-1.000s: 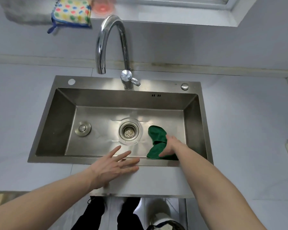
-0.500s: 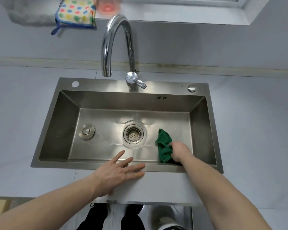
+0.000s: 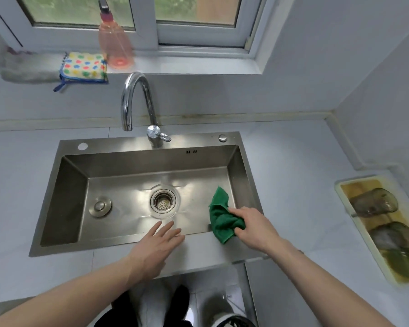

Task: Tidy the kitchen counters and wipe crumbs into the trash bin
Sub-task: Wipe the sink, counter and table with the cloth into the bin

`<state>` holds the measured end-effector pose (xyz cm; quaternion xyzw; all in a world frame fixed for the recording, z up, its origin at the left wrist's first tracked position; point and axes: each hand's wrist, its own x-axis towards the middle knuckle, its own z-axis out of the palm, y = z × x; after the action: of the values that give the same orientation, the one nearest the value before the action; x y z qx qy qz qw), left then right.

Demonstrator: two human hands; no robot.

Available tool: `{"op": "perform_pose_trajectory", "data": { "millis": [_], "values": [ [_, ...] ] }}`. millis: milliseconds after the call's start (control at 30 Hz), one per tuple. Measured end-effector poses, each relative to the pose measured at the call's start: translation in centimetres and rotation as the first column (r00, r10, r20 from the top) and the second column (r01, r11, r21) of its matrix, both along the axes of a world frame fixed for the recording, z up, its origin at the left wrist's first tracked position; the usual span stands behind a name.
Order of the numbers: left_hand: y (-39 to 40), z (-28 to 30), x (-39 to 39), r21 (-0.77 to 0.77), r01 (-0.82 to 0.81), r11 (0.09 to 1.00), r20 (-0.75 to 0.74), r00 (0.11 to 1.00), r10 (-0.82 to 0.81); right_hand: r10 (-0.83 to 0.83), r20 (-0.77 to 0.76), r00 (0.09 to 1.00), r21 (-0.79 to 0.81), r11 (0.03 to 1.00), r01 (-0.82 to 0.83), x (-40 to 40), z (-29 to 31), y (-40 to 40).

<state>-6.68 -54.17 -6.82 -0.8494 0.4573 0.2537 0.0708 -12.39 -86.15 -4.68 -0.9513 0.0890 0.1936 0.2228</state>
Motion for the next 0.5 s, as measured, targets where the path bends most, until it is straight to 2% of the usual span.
{"op": "perform_pose_trajectory", "data": {
  "millis": [133, 200, 300, 367, 433, 500],
  "values": [
    [-3.1, 2.5, -1.0, -0.298, -0.184, 0.937, -0.060, 0.983, 0.174, 0.057, -0.058, 0.997, -0.068, 0.996, -0.061, -4.7, -2.0, 1.4],
    [-5.4, 3.4, -0.8, -0.354, -0.264, 0.897, -0.145, 0.963, 0.226, -0.016, -0.037, 0.999, -0.029, 0.999, 0.015, -6.9, -3.0, 1.7],
    [-9.4, 3.9, 0.7, -0.354, -0.363, 0.862, -0.261, 0.923, 0.282, -0.143, 0.038, 0.989, 0.068, 0.988, 0.140, -9.2, -3.6, 2.0],
    [-12.2, 3.7, 2.1, -0.281, -0.509, 0.814, -0.407, 0.831, 0.379, -0.248, 0.064, 0.967, 0.141, 0.961, 0.237, -10.1, -3.4, 2.2],
    [-14.6, 3.0, 3.4, -0.167, -0.674, 0.719, -0.555, 0.667, 0.497, -0.398, 0.069, 0.915, 0.214, 0.902, 0.376, -10.5, -3.2, 2.3],
    [-16.4, 1.7, 4.3, -0.043, -0.754, 0.656, -0.638, 0.526, 0.562, -0.560, 0.075, 0.825, 0.251, 0.812, 0.528, -10.7, -3.2, 2.5]
  ]
}}
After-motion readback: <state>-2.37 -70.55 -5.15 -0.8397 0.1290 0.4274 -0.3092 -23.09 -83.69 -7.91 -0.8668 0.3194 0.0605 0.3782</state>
